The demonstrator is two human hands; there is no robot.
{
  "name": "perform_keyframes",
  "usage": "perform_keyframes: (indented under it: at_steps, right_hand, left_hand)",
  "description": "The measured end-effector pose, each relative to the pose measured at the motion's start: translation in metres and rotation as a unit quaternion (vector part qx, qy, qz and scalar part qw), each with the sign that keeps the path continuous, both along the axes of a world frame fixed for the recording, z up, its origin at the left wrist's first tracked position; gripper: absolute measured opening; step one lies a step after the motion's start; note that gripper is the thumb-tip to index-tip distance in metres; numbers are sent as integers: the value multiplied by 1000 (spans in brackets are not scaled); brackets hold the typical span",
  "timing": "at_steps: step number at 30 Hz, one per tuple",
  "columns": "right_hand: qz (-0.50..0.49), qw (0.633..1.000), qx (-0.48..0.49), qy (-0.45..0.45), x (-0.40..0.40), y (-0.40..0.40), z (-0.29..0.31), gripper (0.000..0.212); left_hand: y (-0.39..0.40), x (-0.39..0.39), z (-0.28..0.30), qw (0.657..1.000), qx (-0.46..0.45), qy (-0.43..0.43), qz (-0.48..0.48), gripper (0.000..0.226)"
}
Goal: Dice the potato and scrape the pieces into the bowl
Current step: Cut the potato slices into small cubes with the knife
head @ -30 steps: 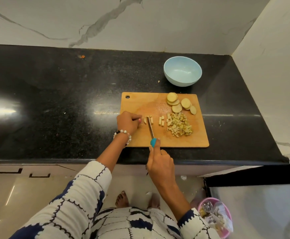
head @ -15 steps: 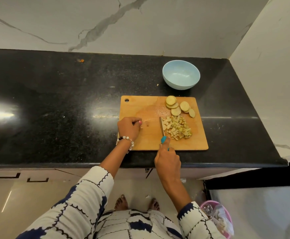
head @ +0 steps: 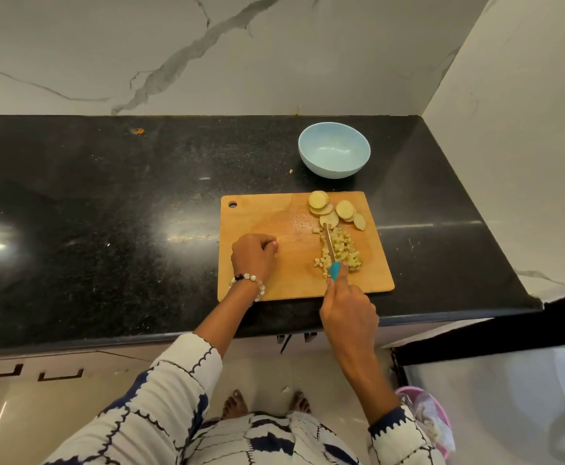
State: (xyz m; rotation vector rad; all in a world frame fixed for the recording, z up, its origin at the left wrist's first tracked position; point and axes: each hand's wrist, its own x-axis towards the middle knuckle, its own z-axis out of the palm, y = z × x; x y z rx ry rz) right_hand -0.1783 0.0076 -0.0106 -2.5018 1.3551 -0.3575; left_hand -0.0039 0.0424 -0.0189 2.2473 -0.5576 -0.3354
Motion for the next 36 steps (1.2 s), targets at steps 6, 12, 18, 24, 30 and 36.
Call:
perform_keyframes:
  at_steps: [6, 12, 18, 24, 30, 36]
  right_hand:
    - [68, 979, -191, 20, -23, -21, 9, 47]
    - [103, 963, -244, 47, -42, -40, 10, 52]
    - [103, 975, -196, -16, -57, -54, 10, 46]
    - [16, 984, 27, -173, -63, -72, 10, 45]
    - [-52, 954, 126, -267, -48, -84, 9, 49]
    - [-80, 936, 178, -293, -37, -85, 10, 49]
  left_hand:
    - [-22, -20, 6, 965, -41, -144, -214, 42]
    - [-40, -25, 0, 899, 86, -296, -311, 57]
    - [-60, -7, -3, 932, 48, -216, -288, 37]
    - [-79, 4, 16, 986, -79, 9, -147, 22]
    - [-115, 29, 23, 996, -2, 24, -87, 33]
    - [-141, 35, 20, 983, 113, 44, -135, 69]
